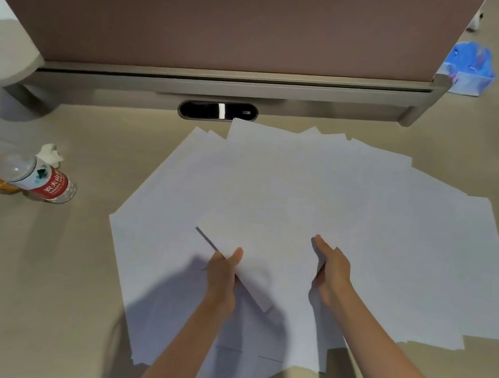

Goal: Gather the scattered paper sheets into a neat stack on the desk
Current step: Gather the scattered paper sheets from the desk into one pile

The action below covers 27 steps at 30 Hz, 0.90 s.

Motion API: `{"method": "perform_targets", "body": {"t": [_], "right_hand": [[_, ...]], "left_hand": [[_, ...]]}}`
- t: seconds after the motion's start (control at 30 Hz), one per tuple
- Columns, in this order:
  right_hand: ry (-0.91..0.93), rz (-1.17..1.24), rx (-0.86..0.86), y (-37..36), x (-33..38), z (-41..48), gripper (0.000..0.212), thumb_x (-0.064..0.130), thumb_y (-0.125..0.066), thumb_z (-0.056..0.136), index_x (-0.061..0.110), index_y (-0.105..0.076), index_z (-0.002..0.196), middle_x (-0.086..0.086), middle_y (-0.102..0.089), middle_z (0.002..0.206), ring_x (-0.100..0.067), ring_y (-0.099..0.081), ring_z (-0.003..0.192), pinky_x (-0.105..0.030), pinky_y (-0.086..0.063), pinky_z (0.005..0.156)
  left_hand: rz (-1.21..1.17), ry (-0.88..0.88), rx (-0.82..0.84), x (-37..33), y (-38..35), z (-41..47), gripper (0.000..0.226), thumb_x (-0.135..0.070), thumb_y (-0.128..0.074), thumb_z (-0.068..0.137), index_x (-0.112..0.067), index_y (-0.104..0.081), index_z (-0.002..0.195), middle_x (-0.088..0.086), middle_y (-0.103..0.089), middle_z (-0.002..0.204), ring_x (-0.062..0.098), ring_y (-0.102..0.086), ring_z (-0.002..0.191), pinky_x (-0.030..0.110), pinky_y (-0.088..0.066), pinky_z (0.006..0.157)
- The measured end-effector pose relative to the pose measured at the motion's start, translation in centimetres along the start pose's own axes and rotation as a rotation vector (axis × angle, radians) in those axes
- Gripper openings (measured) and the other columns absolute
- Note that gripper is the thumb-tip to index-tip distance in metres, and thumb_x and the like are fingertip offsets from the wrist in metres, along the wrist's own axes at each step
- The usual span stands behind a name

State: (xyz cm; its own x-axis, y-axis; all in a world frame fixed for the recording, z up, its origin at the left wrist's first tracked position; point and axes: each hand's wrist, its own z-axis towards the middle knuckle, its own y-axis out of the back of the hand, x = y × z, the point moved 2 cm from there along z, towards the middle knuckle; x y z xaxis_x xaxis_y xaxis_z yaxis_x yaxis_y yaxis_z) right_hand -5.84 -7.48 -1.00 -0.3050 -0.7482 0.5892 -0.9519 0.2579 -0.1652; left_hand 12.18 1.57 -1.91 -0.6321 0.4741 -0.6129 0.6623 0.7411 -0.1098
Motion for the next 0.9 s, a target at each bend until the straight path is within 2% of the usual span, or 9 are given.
{"method": "perform_targets", "body": {"t": [0.07,0.13,0.17,0.27,0.37,0.53,0.7,0.83,0.9], "right_hand": [[0.003,-0.113,-0.082,-0.2,0.0,0.0,0.019,0.006,-0.064,0.088,0.017,-0.050,0.093,-0.004,-0.048,0.080,-0.017,-0.048,0.075,-0.024,-0.043,0.092],[0.049,-0.166,-0.105,-0.4,0.4,0.0,0.046,-0.003,-0.060,0.087,0.021,-0.025,0.069,0.000,-0.021,0.063,-0.013,-0.018,0.056,-0.013,-0.030,0.046],[0.095,-0.160,-0.098,-0.3,0.7,-0.2,0.050,-0.005,-0.058,0.087,0.022,-0.021,0.068,0.000,-0.017,0.061,-0.012,-0.013,0.055,-0.015,-0.023,0.040],[0.108,-0.220,-0.093,0.8,1.6,0.0,0.047,-0.008,-0.058,0.086,0.021,-0.025,0.069,0.001,-0.018,0.059,-0.011,-0.015,0.049,-0.019,-0.022,0.050],[0.144,-0.314,-0.072,2.1,2.9,0.0,0.023,-0.010,-0.057,0.086,0.013,-0.051,0.083,-0.001,-0.049,0.069,-0.013,-0.044,0.057,-0.024,-0.038,0.061],[0.154,-0.270,-0.022,3.5,4.2,-0.1,0.039,-0.013,-0.049,0.087,0.013,-0.060,0.114,0.002,-0.065,0.093,-0.010,-0.057,0.080,-0.018,-0.043,0.074],[0.119,-0.318,0.020,3.4,4.5,-0.2,0.045,-0.010,-0.053,0.086,0.012,-0.060,0.125,0.000,-0.065,0.118,-0.013,-0.060,0.102,-0.021,-0.046,0.086],[0.128,-0.386,0.109,2.5,4.7,-0.3,0.045,-0.010,-0.055,0.084,0.013,-0.062,0.123,-0.002,-0.068,0.120,-0.022,-0.059,0.117,-0.037,-0.041,0.108],[0.131,-0.460,0.198,1.6,4.9,-0.6,0.047,-0.009,-0.053,0.084,0.014,-0.062,0.124,0.000,-0.067,0.121,-0.021,-0.058,0.119,-0.038,-0.041,0.108]], "left_hand": [[0.005,0.024,0.042,-0.1,-0.1,-0.5,0.005,-0.006,-0.060,0.091,-0.005,-0.058,0.095,0.015,-0.062,0.087,0.025,-0.061,0.074,0.027,-0.051,0.056],[0.027,-0.008,0.047,-1.0,0.1,-0.8,0.005,-0.005,-0.061,0.088,-0.009,-0.058,0.089,0.011,-0.059,0.079,0.021,-0.058,0.066,0.024,-0.048,0.047],[0.031,-0.052,0.021,-1.6,0.3,-0.7,0.008,-0.006,-0.063,0.085,-0.011,-0.057,0.087,0.010,-0.055,0.077,0.020,-0.054,0.062,0.023,-0.045,0.045],[0.031,-0.194,-0.121,-4.2,1.8,-0.2,0.014,-0.005,-0.065,0.082,-0.010,-0.061,0.095,0.009,-0.057,0.083,0.017,-0.055,0.064,0.025,-0.048,0.048],[0.078,-0.264,-0.076,-6.7,2.8,0.1,0.045,-0.013,-0.069,0.072,-0.006,-0.059,0.115,0.015,-0.068,0.101,0.022,-0.064,0.081,0.028,-0.053,0.062],[0.315,-0.430,-0.021,-9.5,3.3,-0.2,0.039,-0.019,-0.059,0.074,-0.007,-0.058,0.112,0.014,-0.069,0.096,0.022,-0.062,0.082,0.038,-0.053,0.078],[0.257,-0.280,0.180,-10.3,1.4,-0.1,0.029,0.004,-0.061,0.090,0.002,-0.053,0.118,0.016,-0.065,0.101,0.021,-0.066,0.089,0.033,-0.054,0.089],[0.378,-0.114,0.496,-9.8,0.1,-1.2,0.019,-0.024,-0.060,0.095,-0.007,-0.067,0.097,0.020,-0.066,0.084,0.032,-0.065,0.071,0.033,-0.051,0.062],[0.385,-0.012,0.547,-9.4,-0.4,-1.8,0.022,-0.026,-0.061,0.095,-0.006,-0.068,0.098,0.018,-0.070,0.091,0.031,-0.068,0.080,0.032,-0.049,0.070]]}}
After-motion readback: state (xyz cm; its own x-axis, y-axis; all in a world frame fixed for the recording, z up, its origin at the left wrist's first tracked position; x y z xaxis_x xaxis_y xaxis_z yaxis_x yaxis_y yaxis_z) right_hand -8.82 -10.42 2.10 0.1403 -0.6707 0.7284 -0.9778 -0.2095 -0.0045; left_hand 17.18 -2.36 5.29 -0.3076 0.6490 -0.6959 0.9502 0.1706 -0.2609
